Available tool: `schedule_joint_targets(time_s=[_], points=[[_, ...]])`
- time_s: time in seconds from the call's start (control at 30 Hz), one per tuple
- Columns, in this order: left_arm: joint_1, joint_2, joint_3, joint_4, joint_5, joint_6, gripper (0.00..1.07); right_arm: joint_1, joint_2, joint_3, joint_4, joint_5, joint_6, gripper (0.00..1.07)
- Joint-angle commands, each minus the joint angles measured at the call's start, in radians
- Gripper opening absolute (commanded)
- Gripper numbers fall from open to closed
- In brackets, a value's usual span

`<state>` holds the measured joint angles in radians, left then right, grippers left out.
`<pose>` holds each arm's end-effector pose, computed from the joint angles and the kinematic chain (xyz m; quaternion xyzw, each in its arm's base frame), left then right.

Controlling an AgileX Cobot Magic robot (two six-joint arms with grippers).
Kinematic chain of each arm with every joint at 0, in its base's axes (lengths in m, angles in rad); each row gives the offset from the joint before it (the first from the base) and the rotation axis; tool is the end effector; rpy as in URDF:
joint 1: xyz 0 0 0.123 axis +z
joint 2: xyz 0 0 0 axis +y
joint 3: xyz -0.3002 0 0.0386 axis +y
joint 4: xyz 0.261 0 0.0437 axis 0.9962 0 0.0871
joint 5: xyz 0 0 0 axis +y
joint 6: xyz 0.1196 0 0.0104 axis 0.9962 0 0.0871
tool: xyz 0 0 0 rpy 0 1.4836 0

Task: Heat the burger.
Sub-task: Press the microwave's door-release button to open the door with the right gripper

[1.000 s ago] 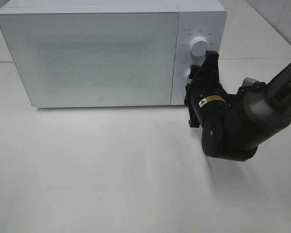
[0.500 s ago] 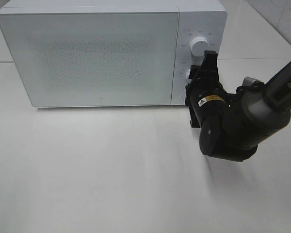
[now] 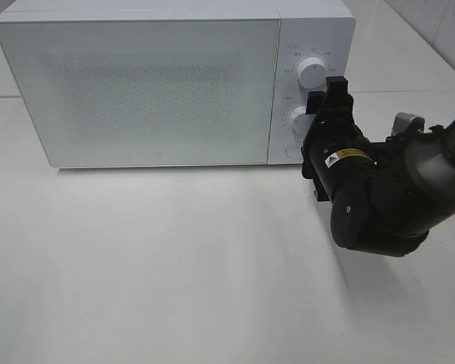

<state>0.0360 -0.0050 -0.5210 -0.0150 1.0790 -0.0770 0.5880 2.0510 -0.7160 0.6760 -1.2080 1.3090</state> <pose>0.0107 -0.0012 0.2750 -0.0476 0.8499 -0.0182 0.5245 0.3492 0.1484 0.1152 0.5203 0.5308 0.4484 0.4964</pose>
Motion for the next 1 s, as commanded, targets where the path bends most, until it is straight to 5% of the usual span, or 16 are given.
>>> schedule_joint_targets(time_s=[0.03, 0.4, 0.77, 1.0], points=[[0.003, -0.015, 0.001, -0.001, -0.01, 0.002, 1.0, -0.003, -0.03, 0.026, -0.062, -0.161, -0.046, 0.75], [0.003, -0.015, 0.001, -0.001, -0.01, 0.002, 1.0, -0.003, -0.214, 0.153, -0.157, 0.165, -0.431, 0.75], [0.003, -0.015, 0.001, -0.001, -0.01, 0.002, 1.0, -0.006, -0.409, 0.151, -0.153, 0.684, -1.142, 0.75], [0.003, -0.015, 0.001, -0.001, -0.01, 0.002, 1.0, -0.008, -0.463, 0.151, -0.157, 0.849, -1.319, 0.74]])
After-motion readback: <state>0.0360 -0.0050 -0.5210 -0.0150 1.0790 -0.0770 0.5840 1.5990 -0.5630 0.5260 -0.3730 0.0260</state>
